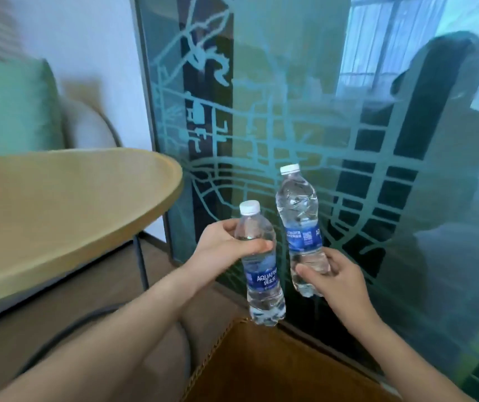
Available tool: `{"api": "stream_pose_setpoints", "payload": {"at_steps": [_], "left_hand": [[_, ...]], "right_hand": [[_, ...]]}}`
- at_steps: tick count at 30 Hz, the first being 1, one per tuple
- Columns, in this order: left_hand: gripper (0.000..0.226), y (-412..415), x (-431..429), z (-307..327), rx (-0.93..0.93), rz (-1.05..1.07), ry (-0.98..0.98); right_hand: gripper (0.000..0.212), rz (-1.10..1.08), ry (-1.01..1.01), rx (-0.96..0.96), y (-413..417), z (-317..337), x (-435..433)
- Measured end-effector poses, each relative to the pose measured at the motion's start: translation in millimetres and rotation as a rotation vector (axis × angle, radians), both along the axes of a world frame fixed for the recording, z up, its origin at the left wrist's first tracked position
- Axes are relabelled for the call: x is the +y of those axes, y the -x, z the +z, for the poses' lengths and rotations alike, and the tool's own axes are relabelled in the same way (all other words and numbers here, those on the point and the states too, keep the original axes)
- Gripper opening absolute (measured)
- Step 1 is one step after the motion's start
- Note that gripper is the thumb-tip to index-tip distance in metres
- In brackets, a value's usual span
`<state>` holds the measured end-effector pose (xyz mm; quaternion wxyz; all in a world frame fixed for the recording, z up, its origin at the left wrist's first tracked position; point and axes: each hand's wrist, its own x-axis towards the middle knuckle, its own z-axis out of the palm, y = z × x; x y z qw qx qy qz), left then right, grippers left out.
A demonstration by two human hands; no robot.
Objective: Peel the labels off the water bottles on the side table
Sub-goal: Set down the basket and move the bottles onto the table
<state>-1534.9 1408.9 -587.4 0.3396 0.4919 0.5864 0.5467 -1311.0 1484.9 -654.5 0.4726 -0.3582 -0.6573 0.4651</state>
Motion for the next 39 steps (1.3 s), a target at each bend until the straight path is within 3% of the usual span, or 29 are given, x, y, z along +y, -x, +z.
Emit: {"api": "stream_pose_setpoints", "payload": {"at_steps": [10, 19, 21, 24, 29, 35, 39], "left_hand": [[0.037, 5, 8, 176, 0.142, 0.156, -0.272], [0.035, 64, -26, 269, 0.206, 0.207, -0.323], [0.034, 88, -41, 278, 0.227, 0.245, -0.322], [0.052, 129, -66, 279, 0.262, 0.323, -0.295], [0.024, 185, -112, 259, 0.281, 0.462, -0.260], [0.039, 223, -148, 232, 0.302, 0.579, -0.173], [0.027, 231, -154, 223, 0.270, 0.580, -0.186]], "right_hand": [[0.028, 0.061, -0.209, 0.161, 54, 158, 15], [0.024, 0.228, -0.278, 0.133, 122, 247, 13], [0.029, 0.284, -0.234, 0.136, 155, 254, 8], [0.034, 0.373, -0.134, 0.153, 210, 252, -9], [0.045, 0.453, -0.030, 0.157, 284, 227, -48], [0.045, 0.492, -0.038, 0.026, 318, 194, -64], [0.056, 0.519, -0.043, -0.027, 321, 186, -64]]}}
